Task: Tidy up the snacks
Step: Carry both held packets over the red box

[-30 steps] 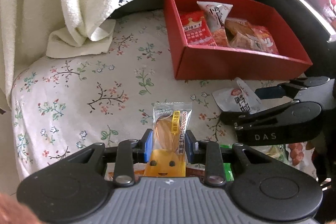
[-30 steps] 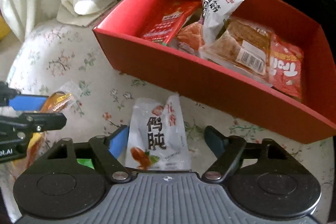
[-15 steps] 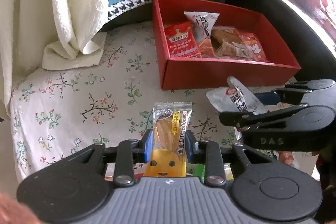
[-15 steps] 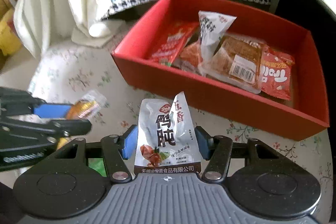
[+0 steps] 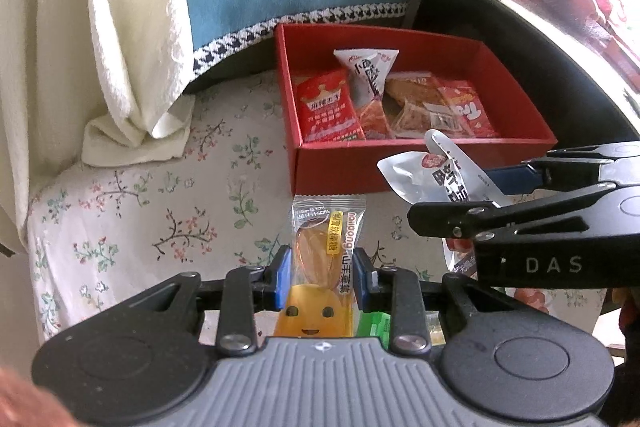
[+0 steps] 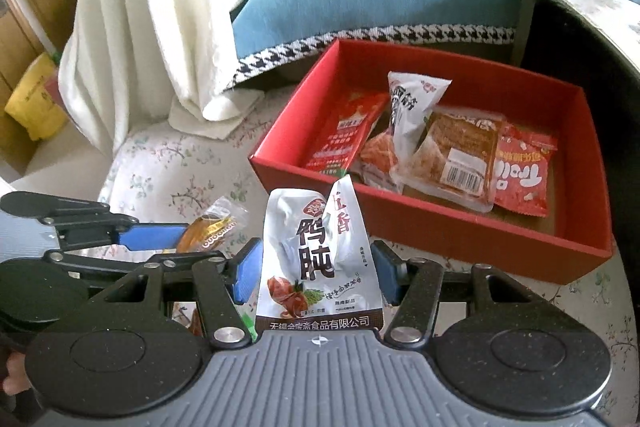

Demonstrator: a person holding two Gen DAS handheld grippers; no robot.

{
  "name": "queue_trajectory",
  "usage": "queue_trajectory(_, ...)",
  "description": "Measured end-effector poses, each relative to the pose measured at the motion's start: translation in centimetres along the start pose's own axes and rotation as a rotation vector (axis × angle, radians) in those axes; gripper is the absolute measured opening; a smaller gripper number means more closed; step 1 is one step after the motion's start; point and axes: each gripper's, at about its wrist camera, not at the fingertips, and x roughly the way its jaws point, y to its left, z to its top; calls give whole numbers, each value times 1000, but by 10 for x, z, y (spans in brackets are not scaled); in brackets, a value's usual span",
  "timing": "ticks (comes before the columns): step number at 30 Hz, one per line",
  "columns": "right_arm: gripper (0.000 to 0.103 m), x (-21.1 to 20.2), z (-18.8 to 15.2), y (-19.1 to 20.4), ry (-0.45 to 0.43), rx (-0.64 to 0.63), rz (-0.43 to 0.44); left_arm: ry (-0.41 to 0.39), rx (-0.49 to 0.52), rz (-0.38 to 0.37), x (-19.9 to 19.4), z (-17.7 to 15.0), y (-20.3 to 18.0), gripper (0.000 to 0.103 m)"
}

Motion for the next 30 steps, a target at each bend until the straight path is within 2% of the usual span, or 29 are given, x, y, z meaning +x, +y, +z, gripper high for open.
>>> queue_trajectory(30, 65, -20, 15, -22, -81, 53, -3, -65, 19, -13, -2, 23, -19, 24)
